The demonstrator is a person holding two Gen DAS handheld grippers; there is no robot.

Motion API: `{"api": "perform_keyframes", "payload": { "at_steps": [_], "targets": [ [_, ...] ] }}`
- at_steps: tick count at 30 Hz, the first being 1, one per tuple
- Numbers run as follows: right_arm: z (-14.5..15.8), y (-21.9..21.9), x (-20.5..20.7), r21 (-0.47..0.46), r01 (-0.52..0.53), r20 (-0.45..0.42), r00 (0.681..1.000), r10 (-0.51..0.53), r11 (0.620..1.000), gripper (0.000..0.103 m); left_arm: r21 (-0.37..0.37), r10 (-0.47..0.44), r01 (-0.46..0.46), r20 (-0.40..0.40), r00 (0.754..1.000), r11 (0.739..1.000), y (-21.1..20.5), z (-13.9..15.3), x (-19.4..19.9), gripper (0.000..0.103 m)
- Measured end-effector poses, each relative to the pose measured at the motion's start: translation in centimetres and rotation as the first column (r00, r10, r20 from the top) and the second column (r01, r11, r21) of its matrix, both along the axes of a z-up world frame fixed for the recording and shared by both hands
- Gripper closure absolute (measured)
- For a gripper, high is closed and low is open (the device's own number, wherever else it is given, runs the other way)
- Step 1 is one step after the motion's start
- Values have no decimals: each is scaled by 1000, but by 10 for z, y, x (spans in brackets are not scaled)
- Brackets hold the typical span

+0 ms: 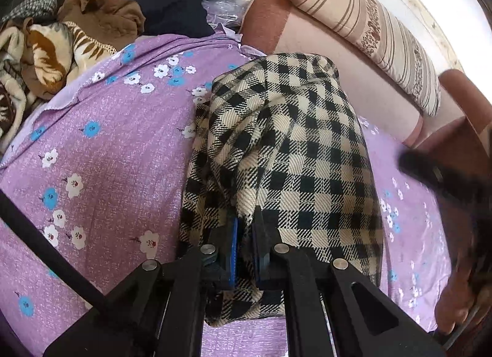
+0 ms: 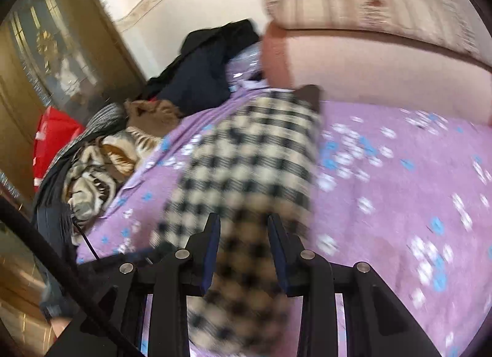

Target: Fold large clothes

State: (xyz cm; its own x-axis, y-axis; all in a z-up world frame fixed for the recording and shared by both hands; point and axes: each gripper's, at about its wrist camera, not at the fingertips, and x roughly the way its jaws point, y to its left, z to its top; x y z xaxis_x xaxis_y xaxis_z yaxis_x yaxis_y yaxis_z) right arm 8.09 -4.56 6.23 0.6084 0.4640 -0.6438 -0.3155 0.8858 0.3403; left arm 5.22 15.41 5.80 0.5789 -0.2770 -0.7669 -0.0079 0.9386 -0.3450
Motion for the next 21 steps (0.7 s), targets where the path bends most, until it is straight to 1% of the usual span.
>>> {"api": "perform_keyframes", "payload": {
  "at_steps": [3, 5, 10, 13, 15, 17, 18, 20, 21],
  "targets": [
    [-2, 34, 30, -59, -63, -21, 998, 61, 996, 68, -11, -2, 2, -5, 1000, 1000, 2, 0, 2, 96],
    [-10, 58, 55, -85, -118, -62, 992, 113, 989, 68, -9, -4, 4, -7, 1000, 1000, 0, -2, 6, 96],
    [-40, 100, 113, -150, -145, -157, 980, 121, 978, 68, 18, -8, 8, -12, 1000, 1000, -2, -8, 9, 95],
    [-60, 127, 144, -223, -160, -200, 973, 115, 962, 68, 19, 0, 1, -20, 1000, 1000, 1, -12, 11, 95],
    [-70, 141, 156, -279, -167, -216, 971, 107, 946, 68, 23, 15, -14, -25, 1000, 1000, 5, -13, 13, 94],
    [-72, 149, 160, -322, -175, -197, 974, 115, 930, 65, 4, 24, -24, -35, 999, 1000, 9, -15, 15, 93],
    [-72, 150, 160, -334, -180, -191, 974, 120, 925, 63, -5, 26, -26, -41, 999, 1000, 11, -15, 16, 91],
    [-67, 148, 157, -339, -180, -182, 976, 123, 923, 63, -2, 28, -28, -47, 999, 1000, 13, -17, 16, 85],
    [-57, 141, 152, -321, -169, -158, 980, 123, 932, 63, -2, 28, -28, -48, 998, 1000, 14, -17, 16, 84]
  ]
}}
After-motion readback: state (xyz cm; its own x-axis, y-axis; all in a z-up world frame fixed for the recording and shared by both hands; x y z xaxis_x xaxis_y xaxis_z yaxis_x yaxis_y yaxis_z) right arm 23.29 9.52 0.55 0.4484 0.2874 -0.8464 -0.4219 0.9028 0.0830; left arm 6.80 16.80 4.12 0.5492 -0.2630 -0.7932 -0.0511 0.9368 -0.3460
